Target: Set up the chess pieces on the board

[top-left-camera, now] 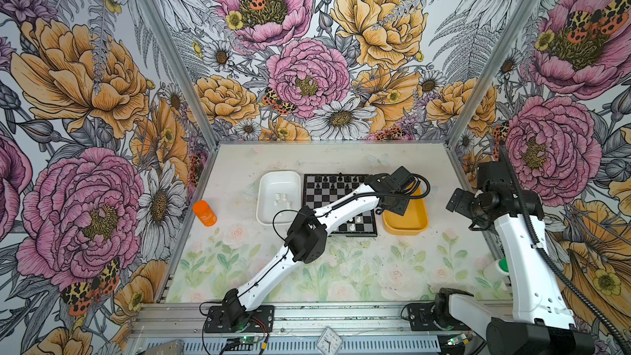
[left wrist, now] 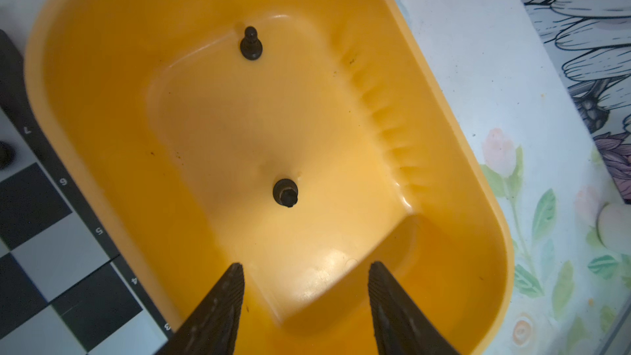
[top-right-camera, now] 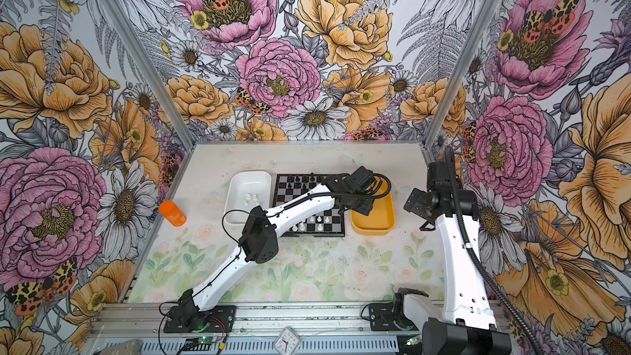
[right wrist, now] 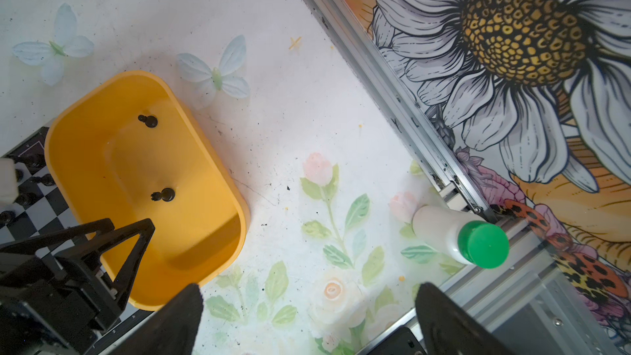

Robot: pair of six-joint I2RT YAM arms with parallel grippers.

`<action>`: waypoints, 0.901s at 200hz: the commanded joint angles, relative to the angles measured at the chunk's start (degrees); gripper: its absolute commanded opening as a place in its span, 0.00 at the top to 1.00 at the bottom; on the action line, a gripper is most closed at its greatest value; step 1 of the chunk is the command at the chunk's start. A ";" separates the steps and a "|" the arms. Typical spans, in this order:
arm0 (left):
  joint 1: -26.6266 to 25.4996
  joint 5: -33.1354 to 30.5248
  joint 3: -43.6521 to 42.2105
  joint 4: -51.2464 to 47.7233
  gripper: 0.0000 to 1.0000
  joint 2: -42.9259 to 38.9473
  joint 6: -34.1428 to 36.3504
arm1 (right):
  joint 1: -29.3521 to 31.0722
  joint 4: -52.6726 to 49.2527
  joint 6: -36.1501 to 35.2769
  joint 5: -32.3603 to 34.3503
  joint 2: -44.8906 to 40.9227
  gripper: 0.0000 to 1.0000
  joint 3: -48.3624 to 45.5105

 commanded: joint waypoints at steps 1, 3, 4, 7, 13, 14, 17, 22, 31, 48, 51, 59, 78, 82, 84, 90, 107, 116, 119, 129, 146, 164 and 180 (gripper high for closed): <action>0.15 -1.35 1.23 0.08 0.41 0.53 2.10 | -0.36 -0.26 0.84 1.53 -0.89 0.00 -0.74; 0.05 -1.33 1.28 0.09 0.41 0.58 2.12 | -0.35 -0.26 0.84 1.52 -0.87 0.00 -0.73; 0.02 -1.17 1.30 0.09 0.42 0.59 2.18 | -0.35 -0.25 0.84 1.56 -0.87 0.00 -0.77; 0.01 -1.32 1.45 0.09 0.42 0.74 2.27 | -0.35 -0.32 0.88 1.61 -0.88 0.00 -0.80; 0.03 -1.24 1.66 0.09 0.42 0.98 2.53 | -0.35 -0.28 0.90 1.68 -0.90 0.00 -0.93; 0.05 -1.30 1.72 0.09 0.42 1.05 2.56 | -0.35 -0.27 0.91 1.69 -0.93 0.00 -0.91; 0.00 -1.35 1.90 0.05 0.43 1.19 2.64 | -0.35 -0.30 0.92 1.69 -0.99 0.00 -0.97; 0.08 -1.27 2.13 0.09 0.43 1.42 2.81 | -0.35 -0.26 0.92 1.70 -1.04 0.00 -0.98; 0.01 -1.32 2.53 0.09 0.43 1.78 3.11 | -0.35 -0.34 0.92 1.80 -1.21 0.00 -1.14; 0.07 -1.34 3.45 0.09 0.43 2.43 3.78 | -0.39 -0.32 1.01 2.04 -1.38 0.00 -1.31; 0.15 -1.35 3.58 0.09 0.43 2.52 3.83 | -0.36 -0.34 1.01 2.05 -1.43 0.00 -1.34; 0.08 -1.54 3.92 0.09 0.43 2.81 4.25 | -0.42 -0.25 1.10 2.05 -1.57 0.00 -1.34; 0.38 -1.54 4.31 0.18 0.43 3.31 4.36 | -0.35 -0.38 1.45 2.22 -1.99 0.00 -1.34; 0.43 -1.41 4.39 0.18 0.43 3.36 4.36 | -0.35 -0.27 1.52 2.22 -2.08 0.00 -1.34; 0.46 -1.37 4.40 0.18 0.43 3.40 4.42 | -0.42 -0.32 1.54 2.22 -2.13 0.00 -1.34; 0.68 -1.26 4.49 0.18 0.44 3.56 4.42 | -0.44 -0.32 1.67 2.22 -2.34 0.00 -1.38; 0.91 -1.44 4.95 0.18 0.44 4.01 4.41 | -0.44 -0.30 1.78 2.01 -2.88 0.00 -1.16; 1.02 -1.46 5.35 0.33 0.44 4.32 4.43 | -0.44 -0.29 1.80 1.91 -3.15 0.00 -1.12; 1.11 -1.54 5.48 0.39 0.44 4.41 4.40 | -0.44 -0.26 1.80 1.92 -3.15 0.00 -1.12; 1.18 -1.74 5.93 0.48 0.45 4.78 4.35 | -0.52 -0.28 1.79 1.96 -3.08 0.00 -1.16; 1.27 -1.89 6.47 0.84 0.45 5.33 4.30 | -0.54 -0.27 1.71 1.96 -2.97 0.00 -1.16; 1.24 -1.97 6.51 1.19 0.46 5.80 4.32 | -0.66 -0.33 1.54 1.87 -2.95 0.00 -0.85; 1.12 -2.15 6.43 1.56 0.47 6.04 4.36 | -0.69 -0.29 1.36 1.96 -2.72 0.00 -0.56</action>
